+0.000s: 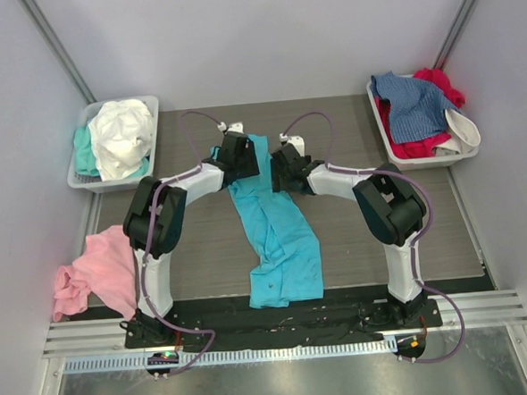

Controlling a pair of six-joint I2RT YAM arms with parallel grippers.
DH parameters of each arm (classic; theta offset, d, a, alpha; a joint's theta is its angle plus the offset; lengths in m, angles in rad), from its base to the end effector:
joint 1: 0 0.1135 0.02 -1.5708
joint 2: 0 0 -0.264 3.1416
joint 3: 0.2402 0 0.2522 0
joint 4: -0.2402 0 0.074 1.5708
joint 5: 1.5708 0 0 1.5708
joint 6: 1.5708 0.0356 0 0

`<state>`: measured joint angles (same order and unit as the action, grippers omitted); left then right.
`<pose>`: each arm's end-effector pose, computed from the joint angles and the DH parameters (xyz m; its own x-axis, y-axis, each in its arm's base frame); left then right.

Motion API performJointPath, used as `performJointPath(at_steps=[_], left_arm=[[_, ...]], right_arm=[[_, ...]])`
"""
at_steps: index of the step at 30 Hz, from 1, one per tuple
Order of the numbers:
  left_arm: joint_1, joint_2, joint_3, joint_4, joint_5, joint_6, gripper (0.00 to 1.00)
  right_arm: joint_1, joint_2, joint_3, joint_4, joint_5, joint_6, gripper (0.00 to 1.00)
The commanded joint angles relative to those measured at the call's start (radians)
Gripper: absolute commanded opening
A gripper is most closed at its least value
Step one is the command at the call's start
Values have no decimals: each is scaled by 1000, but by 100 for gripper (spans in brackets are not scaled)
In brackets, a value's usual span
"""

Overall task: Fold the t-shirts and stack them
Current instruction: Fold the tshirt

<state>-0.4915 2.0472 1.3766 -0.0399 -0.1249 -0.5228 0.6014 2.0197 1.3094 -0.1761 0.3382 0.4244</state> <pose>0.4016 -0.2099 0.1716 -0.6904 -0.1923 -0.6973 0.0465 0.9502 -0.3081 0.3591 0.2321 0.1537 -0.7307 -0.0303 -0.6820 -0.0657 0.9975 0.0261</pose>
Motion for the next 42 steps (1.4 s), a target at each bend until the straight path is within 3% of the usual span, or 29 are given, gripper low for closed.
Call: performJointPath(at_steps=[1, 22, 36, 42], left_arm=[[44, 2, 47, 52, 18, 7, 50], [152, -91, -48, -9, -38, 110, 47], [177, -356, -232, -69, -219, 170, 47], [182, -384, -264, -60, -128, 112, 47]], right_arm=[[-3, 31, -48, -83, 10, 5, 76], [-5, 51, -42, -85, 7, 8, 76], [-5, 53, -41, -92, 18, 11, 75], [-6, 42, -41, -97, 24, 10, 75]])
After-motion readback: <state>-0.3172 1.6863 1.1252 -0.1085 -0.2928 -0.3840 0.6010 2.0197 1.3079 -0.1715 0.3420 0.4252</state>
